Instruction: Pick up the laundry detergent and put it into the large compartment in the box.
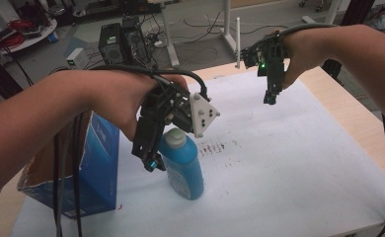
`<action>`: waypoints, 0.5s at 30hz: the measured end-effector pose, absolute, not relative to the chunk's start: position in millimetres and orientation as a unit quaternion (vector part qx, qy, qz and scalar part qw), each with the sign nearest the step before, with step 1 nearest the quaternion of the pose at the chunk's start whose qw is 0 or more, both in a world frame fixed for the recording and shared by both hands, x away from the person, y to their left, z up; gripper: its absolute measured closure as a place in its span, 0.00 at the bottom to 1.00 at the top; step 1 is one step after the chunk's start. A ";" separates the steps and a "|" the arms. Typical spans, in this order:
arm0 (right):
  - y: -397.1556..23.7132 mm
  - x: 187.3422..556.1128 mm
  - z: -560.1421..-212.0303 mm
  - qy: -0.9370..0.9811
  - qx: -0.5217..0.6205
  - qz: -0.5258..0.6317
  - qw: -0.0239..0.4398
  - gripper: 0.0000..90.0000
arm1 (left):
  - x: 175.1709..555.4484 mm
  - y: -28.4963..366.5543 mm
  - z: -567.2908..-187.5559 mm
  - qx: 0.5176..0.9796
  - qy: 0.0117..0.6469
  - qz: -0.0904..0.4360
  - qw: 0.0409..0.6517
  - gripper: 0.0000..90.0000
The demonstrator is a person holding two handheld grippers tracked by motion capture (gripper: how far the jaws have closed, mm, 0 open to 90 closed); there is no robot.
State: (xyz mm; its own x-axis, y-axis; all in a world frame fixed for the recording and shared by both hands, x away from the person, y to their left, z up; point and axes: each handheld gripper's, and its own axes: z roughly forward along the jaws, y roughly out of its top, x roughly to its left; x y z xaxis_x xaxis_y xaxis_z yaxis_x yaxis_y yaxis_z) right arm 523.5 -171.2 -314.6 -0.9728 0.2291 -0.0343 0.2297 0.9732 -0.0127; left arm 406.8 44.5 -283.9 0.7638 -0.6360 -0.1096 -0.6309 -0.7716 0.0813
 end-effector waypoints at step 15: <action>-170.9 521.7 -315.3 0.993 0.119 -0.013 0.017 0.02 | 403.4 43.7 -293.4 0.937 -0.344 -0.054 0.011 0.03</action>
State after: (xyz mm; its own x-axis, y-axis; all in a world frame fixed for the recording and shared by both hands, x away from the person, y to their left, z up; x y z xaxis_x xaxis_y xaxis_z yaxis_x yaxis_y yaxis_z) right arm 521.7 -170.9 -315.3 -0.9712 0.2355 -0.0375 0.2364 0.9714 -0.0217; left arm 403.4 43.7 -293.4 0.7575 -0.6460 -0.0948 -0.6436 -0.7632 0.0576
